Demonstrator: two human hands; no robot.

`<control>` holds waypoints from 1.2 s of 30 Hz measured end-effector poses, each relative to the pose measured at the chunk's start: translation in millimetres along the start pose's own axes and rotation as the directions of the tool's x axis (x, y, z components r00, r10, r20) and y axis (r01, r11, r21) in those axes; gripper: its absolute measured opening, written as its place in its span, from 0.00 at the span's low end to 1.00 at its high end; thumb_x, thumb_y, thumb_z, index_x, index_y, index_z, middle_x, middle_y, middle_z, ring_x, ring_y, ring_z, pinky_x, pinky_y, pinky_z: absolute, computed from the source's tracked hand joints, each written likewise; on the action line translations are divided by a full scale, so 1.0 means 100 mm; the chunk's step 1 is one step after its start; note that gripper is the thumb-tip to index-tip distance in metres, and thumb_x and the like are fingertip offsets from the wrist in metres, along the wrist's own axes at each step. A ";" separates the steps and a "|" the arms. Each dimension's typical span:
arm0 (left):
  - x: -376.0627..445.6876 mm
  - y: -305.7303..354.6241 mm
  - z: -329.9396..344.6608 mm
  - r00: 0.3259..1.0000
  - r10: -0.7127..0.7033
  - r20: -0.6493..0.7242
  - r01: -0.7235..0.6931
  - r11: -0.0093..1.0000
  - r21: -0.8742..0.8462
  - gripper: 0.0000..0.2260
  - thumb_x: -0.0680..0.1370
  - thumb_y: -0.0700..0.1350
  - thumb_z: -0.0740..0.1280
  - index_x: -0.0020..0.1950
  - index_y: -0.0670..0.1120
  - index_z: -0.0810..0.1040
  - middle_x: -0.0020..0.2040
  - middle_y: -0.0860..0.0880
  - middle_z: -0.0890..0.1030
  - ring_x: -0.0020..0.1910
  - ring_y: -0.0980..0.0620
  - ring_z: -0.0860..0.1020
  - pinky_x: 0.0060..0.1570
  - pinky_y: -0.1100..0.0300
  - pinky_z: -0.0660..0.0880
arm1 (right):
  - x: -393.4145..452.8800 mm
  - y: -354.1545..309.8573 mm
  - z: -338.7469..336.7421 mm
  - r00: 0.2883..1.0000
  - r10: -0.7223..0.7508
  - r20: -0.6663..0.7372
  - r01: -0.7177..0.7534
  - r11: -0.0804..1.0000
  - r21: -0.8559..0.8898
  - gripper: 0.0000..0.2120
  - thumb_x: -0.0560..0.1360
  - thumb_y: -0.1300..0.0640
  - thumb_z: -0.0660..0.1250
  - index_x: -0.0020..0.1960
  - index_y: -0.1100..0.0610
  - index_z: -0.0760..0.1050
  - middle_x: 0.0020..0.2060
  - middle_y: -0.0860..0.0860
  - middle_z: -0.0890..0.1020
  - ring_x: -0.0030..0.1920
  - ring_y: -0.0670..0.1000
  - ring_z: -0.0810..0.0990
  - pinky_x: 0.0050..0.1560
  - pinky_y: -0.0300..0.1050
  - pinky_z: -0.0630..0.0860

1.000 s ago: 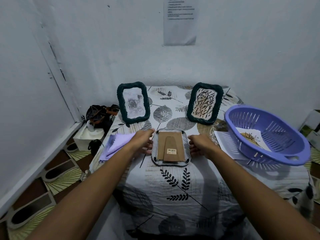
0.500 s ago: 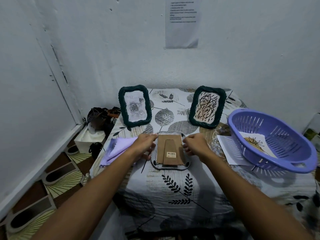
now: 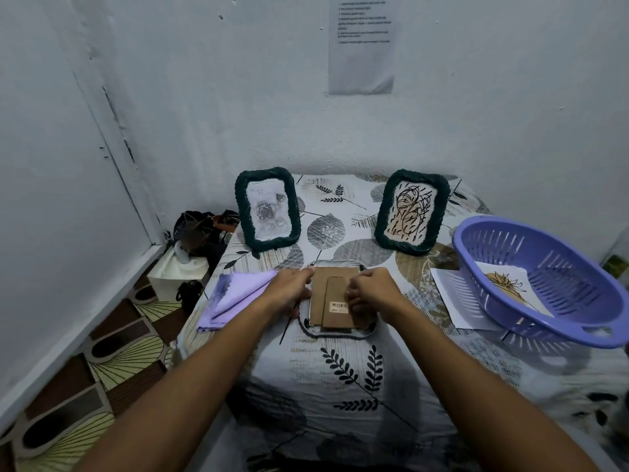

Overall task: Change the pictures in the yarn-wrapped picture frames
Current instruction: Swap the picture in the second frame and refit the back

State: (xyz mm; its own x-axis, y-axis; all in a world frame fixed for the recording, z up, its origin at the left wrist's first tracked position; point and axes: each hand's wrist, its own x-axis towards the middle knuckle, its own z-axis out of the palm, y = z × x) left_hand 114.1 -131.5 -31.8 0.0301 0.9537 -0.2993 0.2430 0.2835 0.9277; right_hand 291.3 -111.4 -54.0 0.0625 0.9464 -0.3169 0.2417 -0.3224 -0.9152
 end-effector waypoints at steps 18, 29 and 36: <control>0.08 -0.04 -0.01 0.986 0.105 -0.133 -0.078 0.979 0.190 0.17 0.79 0.53 0.63 0.45 0.40 0.80 0.40 0.44 0.83 0.38 0.49 0.78 0.45 0.52 0.75 | -0.02 -0.08 -0.08 0.982 0.178 0.066 -0.190 0.944 0.270 0.12 0.73 0.70 0.65 0.55 0.63 0.79 0.41 0.56 0.80 0.39 0.51 0.78 0.35 0.42 0.72; 0.03 0.12 0.19 1.000 -0.010 0.023 0.013 0.992 -0.124 0.10 0.75 0.29 0.65 0.55 0.35 0.76 0.38 0.40 0.78 0.23 0.53 0.76 0.18 0.66 0.69 | -0.12 -0.14 -0.15 0.987 0.143 0.079 -0.163 0.903 0.398 0.13 0.72 0.70 0.66 0.56 0.66 0.78 0.41 0.57 0.79 0.40 0.53 0.76 0.43 0.45 0.74; 0.07 0.17 0.18 0.998 -0.008 0.061 0.025 0.959 -0.281 0.10 0.75 0.28 0.64 0.53 0.38 0.76 0.45 0.39 0.80 0.39 0.43 0.81 0.27 0.55 0.80 | -0.22 -0.24 -0.25 0.992 -0.110 -0.069 0.119 0.982 0.145 0.10 0.70 0.66 0.73 0.51 0.61 0.79 0.42 0.52 0.81 0.38 0.46 0.76 0.31 0.38 0.69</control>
State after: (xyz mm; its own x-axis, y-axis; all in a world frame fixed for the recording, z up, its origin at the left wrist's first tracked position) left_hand 136.0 -121.7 -22.4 0.0872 0.9434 -0.3200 -0.0382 0.3241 0.9452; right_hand 307.9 -124.1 -19.0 0.1018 0.9752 -0.1966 0.1049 -0.2070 -0.9727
